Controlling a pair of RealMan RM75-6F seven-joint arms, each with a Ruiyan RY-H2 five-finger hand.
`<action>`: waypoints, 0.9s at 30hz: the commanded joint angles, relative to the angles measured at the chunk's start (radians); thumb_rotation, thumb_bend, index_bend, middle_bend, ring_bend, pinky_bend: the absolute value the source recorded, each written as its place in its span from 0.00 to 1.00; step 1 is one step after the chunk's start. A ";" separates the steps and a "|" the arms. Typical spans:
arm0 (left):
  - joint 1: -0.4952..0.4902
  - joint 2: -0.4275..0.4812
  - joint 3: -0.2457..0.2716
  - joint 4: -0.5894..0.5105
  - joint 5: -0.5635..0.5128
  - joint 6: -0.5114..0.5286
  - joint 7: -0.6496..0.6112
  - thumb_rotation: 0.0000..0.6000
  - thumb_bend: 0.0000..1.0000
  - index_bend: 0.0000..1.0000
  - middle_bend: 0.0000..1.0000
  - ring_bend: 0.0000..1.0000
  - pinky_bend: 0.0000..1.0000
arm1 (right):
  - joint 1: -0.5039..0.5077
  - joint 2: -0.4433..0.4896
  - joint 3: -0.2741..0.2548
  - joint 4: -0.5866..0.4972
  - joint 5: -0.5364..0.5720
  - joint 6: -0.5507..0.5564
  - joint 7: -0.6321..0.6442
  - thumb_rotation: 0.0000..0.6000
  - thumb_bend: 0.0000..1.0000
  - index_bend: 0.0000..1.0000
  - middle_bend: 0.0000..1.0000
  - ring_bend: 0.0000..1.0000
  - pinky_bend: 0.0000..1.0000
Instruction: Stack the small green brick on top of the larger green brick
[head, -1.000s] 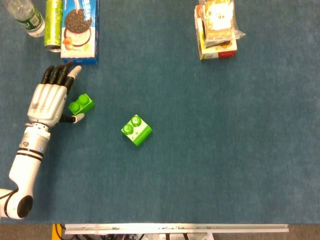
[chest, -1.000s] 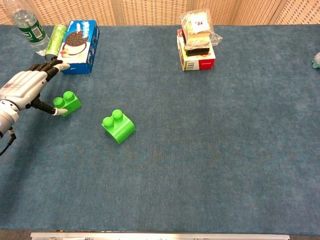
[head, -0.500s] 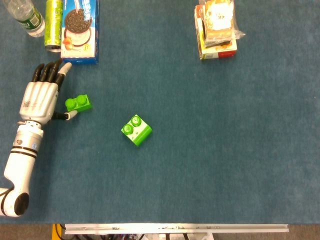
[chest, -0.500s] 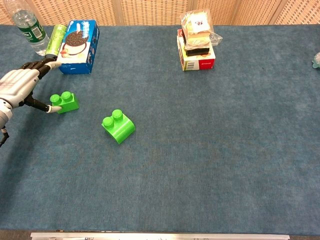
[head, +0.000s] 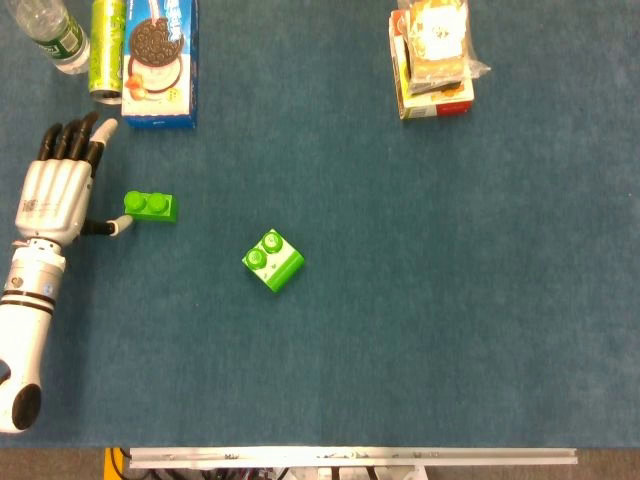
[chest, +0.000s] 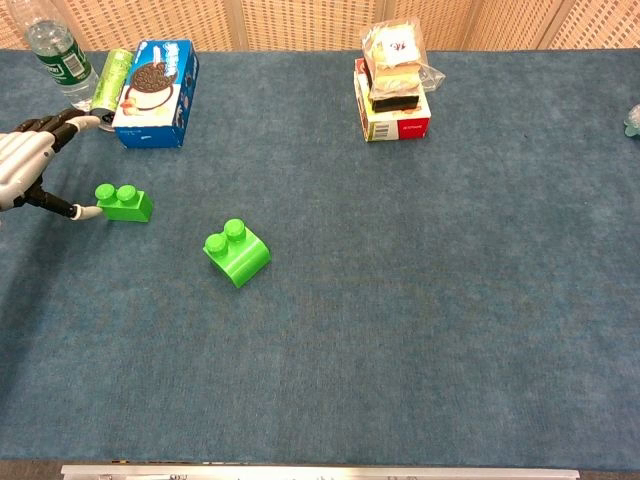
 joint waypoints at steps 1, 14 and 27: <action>-0.008 0.025 0.014 -0.034 0.023 -0.017 -0.023 1.00 0.00 0.02 0.00 0.00 0.00 | 0.000 0.000 0.000 0.000 -0.001 0.001 0.000 1.00 0.25 0.22 0.24 0.12 0.32; -0.047 0.080 0.014 -0.118 -0.003 -0.109 -0.024 1.00 0.18 0.29 0.00 0.00 0.00 | -0.001 0.002 0.001 0.003 0.000 0.003 0.012 1.00 0.25 0.22 0.24 0.12 0.32; -0.074 0.112 0.006 -0.162 -0.070 -0.185 0.010 1.00 0.23 0.33 0.00 0.00 0.00 | -0.001 0.003 0.001 0.002 0.001 0.001 0.011 1.00 0.25 0.22 0.24 0.12 0.32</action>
